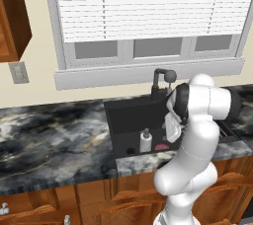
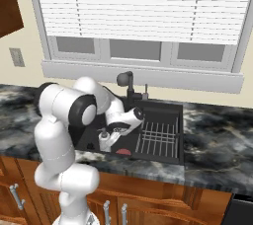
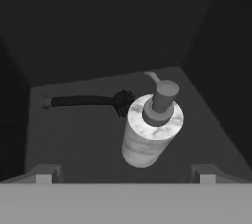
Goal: Pick up the dish brush and soap dispenser from the sink, and place them back in the cabinet, and close the cabinet door.
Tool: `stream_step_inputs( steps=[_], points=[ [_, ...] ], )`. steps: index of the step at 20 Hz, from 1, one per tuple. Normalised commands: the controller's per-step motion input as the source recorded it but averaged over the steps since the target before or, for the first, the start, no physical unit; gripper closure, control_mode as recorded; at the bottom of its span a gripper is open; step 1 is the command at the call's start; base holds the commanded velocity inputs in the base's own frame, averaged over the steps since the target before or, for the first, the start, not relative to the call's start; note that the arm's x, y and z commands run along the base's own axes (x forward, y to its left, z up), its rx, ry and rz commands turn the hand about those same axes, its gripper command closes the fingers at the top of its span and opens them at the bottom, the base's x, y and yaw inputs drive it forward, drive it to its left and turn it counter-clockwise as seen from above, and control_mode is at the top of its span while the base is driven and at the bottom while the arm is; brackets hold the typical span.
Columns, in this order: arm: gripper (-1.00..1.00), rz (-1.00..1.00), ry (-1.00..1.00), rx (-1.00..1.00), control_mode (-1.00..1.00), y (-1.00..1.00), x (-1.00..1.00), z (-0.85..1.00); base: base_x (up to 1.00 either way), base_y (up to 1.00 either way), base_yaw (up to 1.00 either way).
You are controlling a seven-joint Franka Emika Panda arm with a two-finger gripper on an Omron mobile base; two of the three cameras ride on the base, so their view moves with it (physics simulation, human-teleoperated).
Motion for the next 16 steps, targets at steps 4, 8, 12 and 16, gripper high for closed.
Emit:
stream_step_inputs(
  steps=[4, 8, 12, 16],
  points=[
    [-1.00, 0.13, 0.00, 0.00, -1.00, 0.00, 0.11, -0.08, 0.00, 0.00, 0.00],
    [-1.00, 0.12, 0.00, 0.00, -1.00, 0.00, 0.04, -0.12, 0.00, 0.00, 0.00],
    [-1.00, 0.09, 0.00, 0.00, -1.00, 0.05, 0.04, -0.12, 0.00, 0.00, 0.00],
    [-1.00, 0.05, 0.00, 0.00, -1.00, 0.04, 0.13, -0.08, 0.00, 0.00, 0.00]
  ],
)
